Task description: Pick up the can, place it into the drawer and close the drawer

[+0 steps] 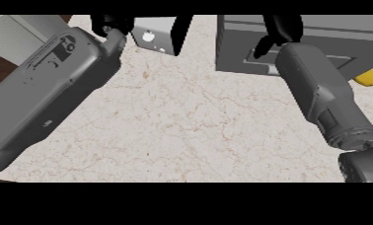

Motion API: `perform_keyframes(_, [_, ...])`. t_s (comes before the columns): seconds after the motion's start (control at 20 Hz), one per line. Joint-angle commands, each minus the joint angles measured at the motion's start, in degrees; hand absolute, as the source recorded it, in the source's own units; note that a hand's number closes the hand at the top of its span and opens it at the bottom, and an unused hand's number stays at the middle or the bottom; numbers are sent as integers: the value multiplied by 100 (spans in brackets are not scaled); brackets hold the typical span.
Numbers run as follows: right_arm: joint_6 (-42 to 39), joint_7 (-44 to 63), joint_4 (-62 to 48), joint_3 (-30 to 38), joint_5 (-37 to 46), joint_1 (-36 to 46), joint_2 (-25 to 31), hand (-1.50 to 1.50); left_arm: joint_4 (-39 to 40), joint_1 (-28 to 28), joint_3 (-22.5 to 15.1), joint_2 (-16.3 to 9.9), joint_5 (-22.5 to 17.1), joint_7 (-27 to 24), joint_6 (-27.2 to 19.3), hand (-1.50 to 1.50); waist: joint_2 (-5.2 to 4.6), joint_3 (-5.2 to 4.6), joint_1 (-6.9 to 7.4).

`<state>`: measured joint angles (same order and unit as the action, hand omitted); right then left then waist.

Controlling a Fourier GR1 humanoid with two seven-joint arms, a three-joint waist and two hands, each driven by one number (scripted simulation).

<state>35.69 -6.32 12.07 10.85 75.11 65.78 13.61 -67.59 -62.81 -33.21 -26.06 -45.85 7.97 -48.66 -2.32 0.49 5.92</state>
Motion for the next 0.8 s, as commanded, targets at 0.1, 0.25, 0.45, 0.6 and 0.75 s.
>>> perform_keyframes(0.1, [-424,-662,-61,464,-548,500,-28,-150,-291,11,20,-166,48,193,-59,-150,40,-21,132])
perform_keyframes(0.25, [-791,-1003,-5,1181,-1359,646,-280,-150,-266,9,73,-56,13,178,-90,-150,30,-7,95])
perform_keyframes(0.45, [-1157,-1345,-10,1964,-2169,631,-336,-150,-310,211,53,-106,60,91,-42,-150,27,-5,60])
perform_keyframes(0.6, [-1404,-1648,-88,2195,-2401,544,-235,-150,-473,324,21,-185,59,185,1,-150,29,-20,80])
perform_keyframes(0.75, [-1469,-1618,-72,2315,-2502,757,-230,-150,-539,374,15,-161,143,115,-34,-150,37,-30,55])
